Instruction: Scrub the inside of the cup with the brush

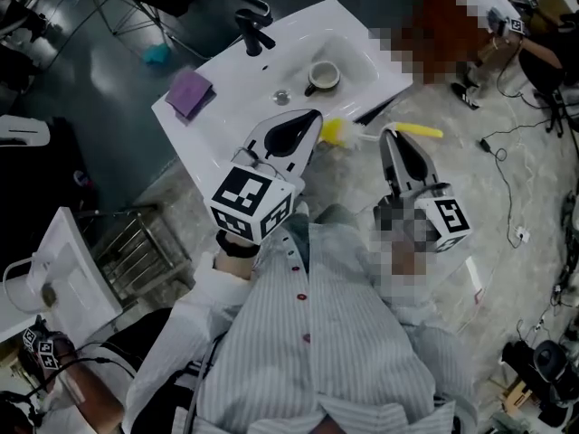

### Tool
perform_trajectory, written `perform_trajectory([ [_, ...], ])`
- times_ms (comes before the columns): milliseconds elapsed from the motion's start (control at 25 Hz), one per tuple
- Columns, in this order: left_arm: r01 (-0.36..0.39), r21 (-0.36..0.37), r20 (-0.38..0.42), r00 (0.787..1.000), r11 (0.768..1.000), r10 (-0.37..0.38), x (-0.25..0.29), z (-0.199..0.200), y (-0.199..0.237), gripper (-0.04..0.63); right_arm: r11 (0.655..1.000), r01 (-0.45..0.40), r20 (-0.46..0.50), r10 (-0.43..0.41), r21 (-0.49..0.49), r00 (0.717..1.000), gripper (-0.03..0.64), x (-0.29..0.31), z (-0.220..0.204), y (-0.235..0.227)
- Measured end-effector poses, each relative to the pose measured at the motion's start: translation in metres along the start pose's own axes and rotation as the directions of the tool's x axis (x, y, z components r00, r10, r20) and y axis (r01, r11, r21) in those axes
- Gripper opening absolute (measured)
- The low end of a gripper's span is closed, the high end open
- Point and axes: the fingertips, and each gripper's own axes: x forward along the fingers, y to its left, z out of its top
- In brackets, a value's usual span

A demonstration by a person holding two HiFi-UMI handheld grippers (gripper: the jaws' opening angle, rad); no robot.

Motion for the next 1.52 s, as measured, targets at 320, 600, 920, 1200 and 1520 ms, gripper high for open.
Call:
perform_trajectory([
  [320, -0.008, -0.028, -0.019, 1.0, 1.0, 0.008, 0.009, -0.005, 0.035, 0.009, 1.0, 0.005, -0.042, -0.005, 0.001, 0.999, 0.057, 0.036, -0.003, -0.003],
  [600, -0.041, -0.033, -0.025, 0.999, 0.999, 0.04, 0.037, -0.005, 0.067, 0.009, 1.0, -0.019, -0.065, 0.018, -0.001, 0.998, 0.057, 0.08, 0.002, -0.026],
  [920, -0.104, -0.057, -0.034, 0.994, 0.993, 0.102, 0.101, -0.005, 0.111, 0.009, 0.998, -0.063, -0.113, 0.063, -0.002, 0.992, 0.057, 0.146, 0.018, -0.075],
  [1200, -0.227, -0.076, -0.033, 0.974, 0.971, 0.225, 0.158, 0.009, 0.146, 0.009, 0.986, -0.167, -0.175, 0.165, 0.004, 0.971, 0.057, 0.207, 0.043, -0.124],
  [1520, -0.4, -0.092, -0.06, 0.916, 0.912, 0.396, 0.191, 0.013, 0.181, 0.009, 0.939, -0.344, -0.254, 0.338, 0.024, 0.906, 0.057, 0.273, 0.057, -0.147],
])
